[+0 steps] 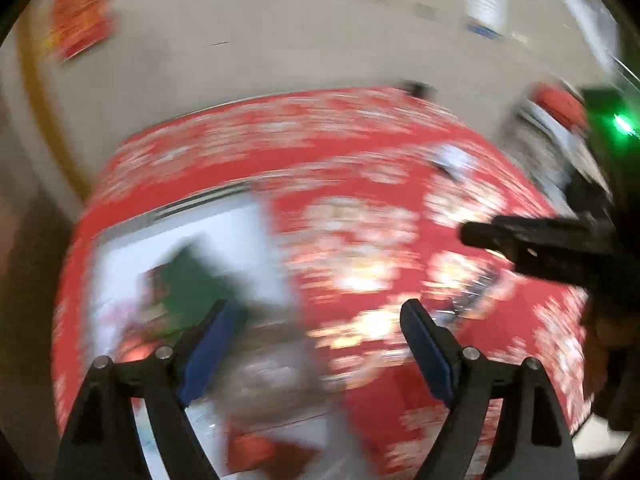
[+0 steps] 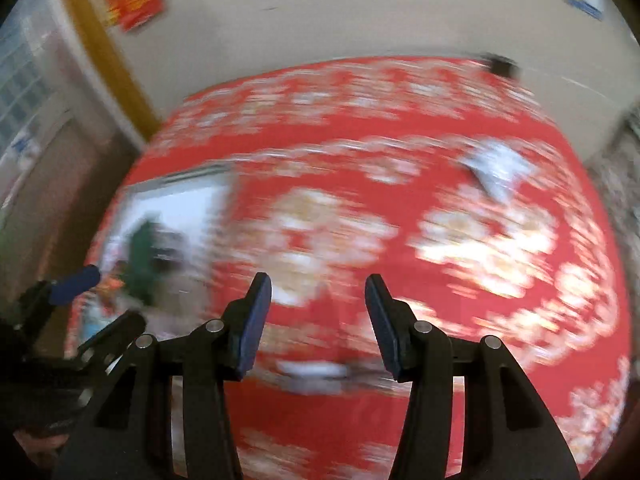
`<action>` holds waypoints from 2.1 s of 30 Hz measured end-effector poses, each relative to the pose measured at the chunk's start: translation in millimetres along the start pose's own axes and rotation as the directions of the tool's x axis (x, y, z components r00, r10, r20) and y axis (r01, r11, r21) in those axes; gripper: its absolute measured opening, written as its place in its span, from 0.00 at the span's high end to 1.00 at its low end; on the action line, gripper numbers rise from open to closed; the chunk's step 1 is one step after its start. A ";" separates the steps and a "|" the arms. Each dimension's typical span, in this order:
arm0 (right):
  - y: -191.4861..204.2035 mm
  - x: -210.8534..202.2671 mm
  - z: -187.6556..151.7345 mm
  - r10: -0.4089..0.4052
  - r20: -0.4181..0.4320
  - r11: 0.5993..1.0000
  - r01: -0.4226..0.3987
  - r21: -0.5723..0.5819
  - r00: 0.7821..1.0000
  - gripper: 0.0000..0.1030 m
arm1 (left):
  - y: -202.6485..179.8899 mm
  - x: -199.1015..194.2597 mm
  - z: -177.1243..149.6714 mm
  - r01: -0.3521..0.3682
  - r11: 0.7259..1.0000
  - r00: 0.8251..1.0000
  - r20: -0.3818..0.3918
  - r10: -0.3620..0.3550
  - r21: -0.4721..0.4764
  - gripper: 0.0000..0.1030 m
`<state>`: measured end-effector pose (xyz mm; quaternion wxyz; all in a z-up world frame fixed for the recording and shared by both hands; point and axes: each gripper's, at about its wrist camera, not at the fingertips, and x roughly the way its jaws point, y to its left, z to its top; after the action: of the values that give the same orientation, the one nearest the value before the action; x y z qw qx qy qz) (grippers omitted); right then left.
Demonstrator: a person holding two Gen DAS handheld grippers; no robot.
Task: Organize snacks
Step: 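Grasp the dark chocolate bar with the left tool while the right tool grasps the white printed packet, then carry the chocolate bar and white packet toward the white tray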
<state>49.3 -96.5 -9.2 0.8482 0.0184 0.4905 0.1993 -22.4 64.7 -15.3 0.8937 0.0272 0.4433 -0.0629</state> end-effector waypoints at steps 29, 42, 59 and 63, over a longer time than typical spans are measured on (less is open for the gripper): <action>-170.6 -3.9 33.4 0.021 -0.012 0.998 -0.020 0.065 1.000 0.53 | -116.6 100.8 6.0 0.149 0.958 0.967 -0.238 -0.090 0.244 0.79; -166.9 79.3 121.7 0.046 -0.108 0.984 -0.063 -0.166 0.993 0.53 | -79.6 91.1 -4.6 -0.009 1.000 0.980 -0.200 0.013 0.020 0.84; -148.4 131.9 133.5 -0.105 -0.179 0.914 0.024 -0.404 0.978 0.32 | -79.0 93.0 -3.9 -0.014 1.000 0.979 -0.205 0.015 0.004 0.78; -153.3 117.6 125.1 -0.077 -0.178 0.939 0.011 -0.345 0.981 0.40 | -78.7 91.2 -5.4 -0.007 1.000 0.981 -0.194 0.006 -0.006 0.75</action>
<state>255.0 -175.0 -76.1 0.7924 -0.1591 0.5267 0.2633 17.2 -20.8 -90.6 0.8465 0.0315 0.5285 -0.0554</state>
